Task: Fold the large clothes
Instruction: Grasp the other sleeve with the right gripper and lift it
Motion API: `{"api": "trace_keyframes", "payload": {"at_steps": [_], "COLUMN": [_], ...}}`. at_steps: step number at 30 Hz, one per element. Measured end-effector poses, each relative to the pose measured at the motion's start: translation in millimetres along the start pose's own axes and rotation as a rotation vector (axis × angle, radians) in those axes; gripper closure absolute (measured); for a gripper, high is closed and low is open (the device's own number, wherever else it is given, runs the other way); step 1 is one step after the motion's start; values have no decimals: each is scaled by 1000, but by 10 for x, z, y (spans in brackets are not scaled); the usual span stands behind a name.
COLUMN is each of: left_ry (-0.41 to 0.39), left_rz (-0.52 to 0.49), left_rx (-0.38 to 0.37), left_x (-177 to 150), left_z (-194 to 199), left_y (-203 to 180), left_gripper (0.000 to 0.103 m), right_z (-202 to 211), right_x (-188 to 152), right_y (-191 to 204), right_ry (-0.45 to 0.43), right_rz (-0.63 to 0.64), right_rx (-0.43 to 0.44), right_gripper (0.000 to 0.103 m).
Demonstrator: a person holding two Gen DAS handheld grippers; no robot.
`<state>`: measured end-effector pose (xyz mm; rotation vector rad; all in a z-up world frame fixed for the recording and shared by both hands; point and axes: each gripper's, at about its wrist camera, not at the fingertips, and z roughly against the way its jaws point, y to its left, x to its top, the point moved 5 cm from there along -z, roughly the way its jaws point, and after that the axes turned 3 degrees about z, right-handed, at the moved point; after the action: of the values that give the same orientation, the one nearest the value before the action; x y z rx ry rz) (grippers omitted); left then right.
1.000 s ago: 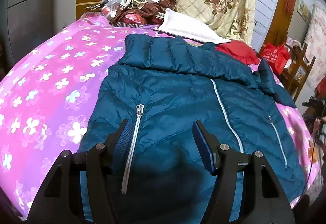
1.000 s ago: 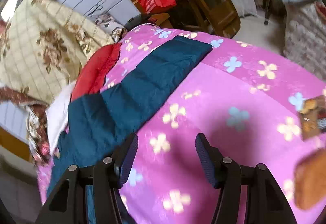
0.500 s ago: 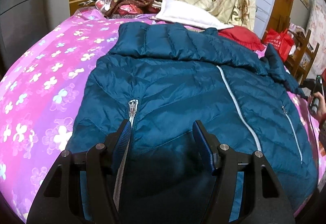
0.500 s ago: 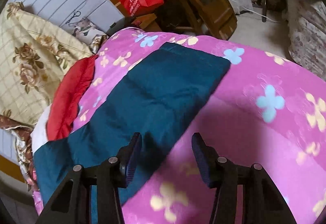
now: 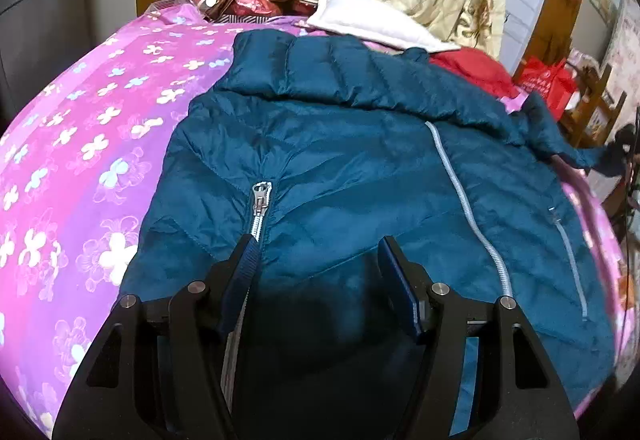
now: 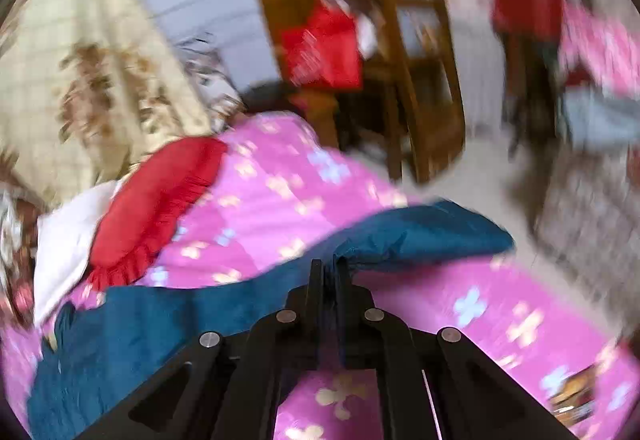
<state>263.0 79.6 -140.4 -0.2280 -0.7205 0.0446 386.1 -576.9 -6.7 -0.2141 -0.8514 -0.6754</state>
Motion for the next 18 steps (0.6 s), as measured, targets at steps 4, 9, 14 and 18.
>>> {"api": "trace_keyframes", "payload": {"at_steps": [4,9,14,18], "left_ry": [-48,-138,-203,-200], "left_rz": [32,103,166,188], "left_rx": [-40,-39,45,78], "left_x": [67,194,272,277], "left_z": [240,538,665,643], "left_y": [48,296,663,873], "left_gripper": [41,41,41,41], "right_z": [709,1482,1974,1899], "right_x": [169,-159,-1186,-2114], "right_y": [779,2143,3694,4460], "right_ry": [-77,-100,-28,136], "right_rz": [150,345,586,674], "right_rx": [74,290,522,624], "right_gripper": [99,102,102,101]}}
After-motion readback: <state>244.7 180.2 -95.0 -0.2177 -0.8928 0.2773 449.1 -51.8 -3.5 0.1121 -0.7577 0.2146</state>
